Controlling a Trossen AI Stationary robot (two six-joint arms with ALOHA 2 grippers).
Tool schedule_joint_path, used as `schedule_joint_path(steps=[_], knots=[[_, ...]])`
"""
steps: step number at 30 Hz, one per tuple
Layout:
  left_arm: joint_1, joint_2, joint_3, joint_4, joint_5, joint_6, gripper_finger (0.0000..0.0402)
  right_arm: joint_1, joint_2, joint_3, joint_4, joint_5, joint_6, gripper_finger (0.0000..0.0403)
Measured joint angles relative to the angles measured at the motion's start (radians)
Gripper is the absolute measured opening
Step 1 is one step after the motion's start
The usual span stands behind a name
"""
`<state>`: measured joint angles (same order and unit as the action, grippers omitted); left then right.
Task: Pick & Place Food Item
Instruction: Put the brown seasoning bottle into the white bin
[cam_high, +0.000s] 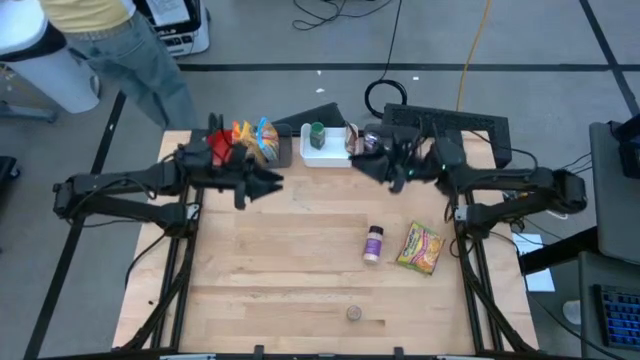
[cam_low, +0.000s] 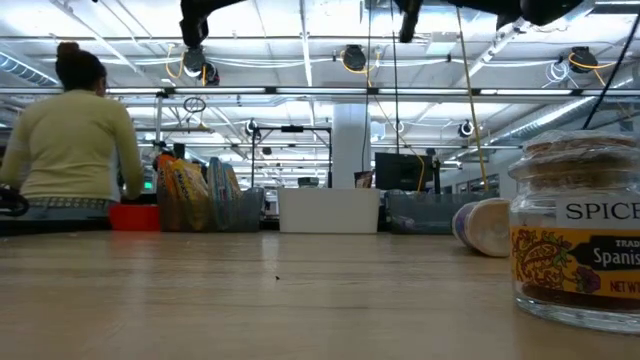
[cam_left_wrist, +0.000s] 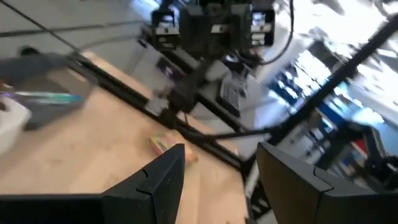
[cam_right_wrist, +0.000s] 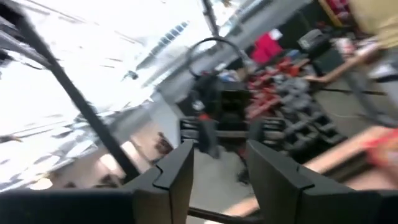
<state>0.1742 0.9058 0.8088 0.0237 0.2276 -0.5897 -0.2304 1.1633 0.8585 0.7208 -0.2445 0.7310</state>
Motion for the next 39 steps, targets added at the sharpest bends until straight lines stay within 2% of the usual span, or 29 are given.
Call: schedule_joint_path(steps=[4,10,17,24,26,29,34,39], knots=[[-0.105,0.033,0.000,0.002,-0.037,0.009,0.0209,0.137,0.083,0.000,0.156,0.117,0.022,0.0170],[-0.252,0.119,0.000,0.072,-0.097,-0.004,0.0209,0.263,0.205,0.000,0.250,0.276,0.099,0.0232],[-0.395,0.251,0.000,0.247,-0.188,-0.027,0.0209,0.315,0.316,0.000,0.403,0.367,0.142,0.0286],[-0.466,0.388,0.000,0.404,-0.254,-0.109,0.0209,0.317,0.341,0.000,0.428,0.508,0.223,0.0292],[-0.474,0.426,0.000,0.455,-0.276,-0.139,0.0209,0.313,0.338,0.000,0.416,0.492,0.231,0.0289],[-0.477,0.486,0.000,0.545,-0.328,-0.198,0.0209,0.302,0.314,-0.001,0.421,0.322,0.123,0.0285],[-0.473,0.577,0.000,0.703,-0.367,-0.256,0.0209,0.317,0.223,0.000,0.374,0.093,0.099,0.0284],[-0.467,0.645,0.000,0.852,-0.402,-0.311,0.0209,0.375,0.073,0.000,0.131,0.022,0.071,0.0283]])
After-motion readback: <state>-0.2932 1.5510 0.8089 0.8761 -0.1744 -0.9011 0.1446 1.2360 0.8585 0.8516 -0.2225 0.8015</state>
